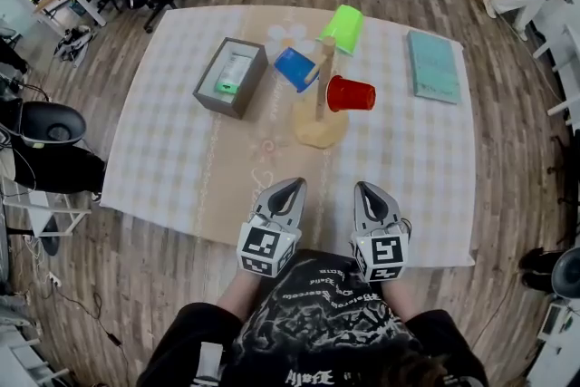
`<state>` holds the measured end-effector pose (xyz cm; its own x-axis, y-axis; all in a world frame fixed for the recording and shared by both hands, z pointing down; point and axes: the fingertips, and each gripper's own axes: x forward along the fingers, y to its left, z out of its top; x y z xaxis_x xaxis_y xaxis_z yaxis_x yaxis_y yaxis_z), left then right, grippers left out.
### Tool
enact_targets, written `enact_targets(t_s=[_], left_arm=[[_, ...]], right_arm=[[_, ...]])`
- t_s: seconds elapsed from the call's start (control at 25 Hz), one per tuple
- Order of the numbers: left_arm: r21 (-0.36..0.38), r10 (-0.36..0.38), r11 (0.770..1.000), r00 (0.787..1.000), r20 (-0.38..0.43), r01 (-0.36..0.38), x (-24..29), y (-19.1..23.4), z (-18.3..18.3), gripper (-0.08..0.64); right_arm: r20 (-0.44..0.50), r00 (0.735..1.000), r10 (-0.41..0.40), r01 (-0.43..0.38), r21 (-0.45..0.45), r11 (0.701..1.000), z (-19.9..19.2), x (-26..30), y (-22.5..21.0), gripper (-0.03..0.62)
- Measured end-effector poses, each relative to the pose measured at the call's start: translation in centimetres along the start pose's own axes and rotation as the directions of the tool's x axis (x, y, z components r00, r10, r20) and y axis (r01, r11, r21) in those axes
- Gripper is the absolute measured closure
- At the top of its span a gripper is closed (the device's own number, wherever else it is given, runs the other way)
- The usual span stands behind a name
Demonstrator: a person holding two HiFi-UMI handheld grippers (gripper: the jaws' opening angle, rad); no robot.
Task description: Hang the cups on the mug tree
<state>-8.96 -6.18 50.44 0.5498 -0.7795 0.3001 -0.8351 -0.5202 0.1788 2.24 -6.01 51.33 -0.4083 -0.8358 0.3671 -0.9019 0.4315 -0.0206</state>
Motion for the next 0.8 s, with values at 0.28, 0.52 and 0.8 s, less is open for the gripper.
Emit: enact_targets(t_s=[0.28, 0.52, 0.8], left_arm=[[0.021, -0.001, 1.000, 1.000, 0.005, 0.001, -0.2, -0.6, 0.5, 0.540], [-0.004, -0.008, 1.000, 1.000, 0.023, 0.008, -0.2, -1.0, 1.2, 0.540], [-0.067, 0.022, 0.998, 0.998, 0.060, -0.018, -0.3, -0.2, 2.5, 0.540]], right_arm=[[-0.013, 1.000, -0.002, 0.001, -0.026, 1.000, -0.2, -0.1, 0.4, 0.584], [-0.018, 1.000, 0.002, -0.002, -0.023, 1.000, -0.4, -0.3, 0.8, 0.584], [-0.019, 1.000, 0.005, -0.006, -0.051, 0.999, -0.4, -0.2, 0.8, 0.584]])
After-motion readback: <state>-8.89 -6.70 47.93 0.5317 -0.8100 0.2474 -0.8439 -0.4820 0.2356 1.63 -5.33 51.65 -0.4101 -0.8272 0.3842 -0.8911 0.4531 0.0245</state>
